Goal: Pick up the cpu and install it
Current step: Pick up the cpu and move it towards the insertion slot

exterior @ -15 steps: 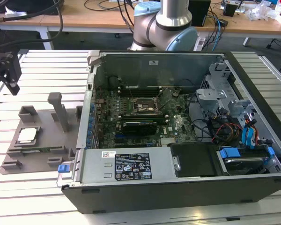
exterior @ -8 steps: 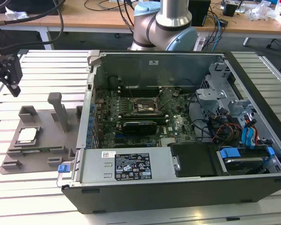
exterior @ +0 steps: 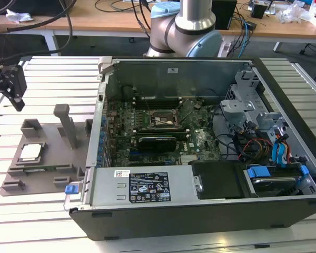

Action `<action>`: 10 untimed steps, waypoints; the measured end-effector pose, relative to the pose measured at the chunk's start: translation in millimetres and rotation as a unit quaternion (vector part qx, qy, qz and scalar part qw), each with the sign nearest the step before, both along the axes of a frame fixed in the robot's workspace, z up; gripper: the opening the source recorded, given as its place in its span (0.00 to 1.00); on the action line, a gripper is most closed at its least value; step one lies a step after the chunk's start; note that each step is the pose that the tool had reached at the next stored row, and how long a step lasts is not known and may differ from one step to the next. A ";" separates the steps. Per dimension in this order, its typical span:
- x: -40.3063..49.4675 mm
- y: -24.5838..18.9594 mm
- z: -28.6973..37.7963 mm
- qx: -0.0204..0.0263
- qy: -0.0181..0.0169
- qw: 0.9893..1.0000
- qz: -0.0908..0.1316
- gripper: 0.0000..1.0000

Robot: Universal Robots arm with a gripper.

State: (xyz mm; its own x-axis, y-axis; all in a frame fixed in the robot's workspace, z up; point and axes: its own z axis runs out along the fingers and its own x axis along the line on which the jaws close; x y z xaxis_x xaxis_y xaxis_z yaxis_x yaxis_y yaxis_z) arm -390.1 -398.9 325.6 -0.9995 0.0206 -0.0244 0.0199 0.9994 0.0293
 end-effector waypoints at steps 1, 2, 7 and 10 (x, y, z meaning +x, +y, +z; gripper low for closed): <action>0.0 0.0 -3.6 0.000 0.000 1.000 0.000 0.60; 0.0 0.0 -5.6 0.000 0.000 1.000 0.000 0.60; 0.0 0.0 -14.3 0.000 0.000 1.000 0.000 0.60; 0.0 0.0 -15.3 0.000 0.000 1.000 0.000 0.60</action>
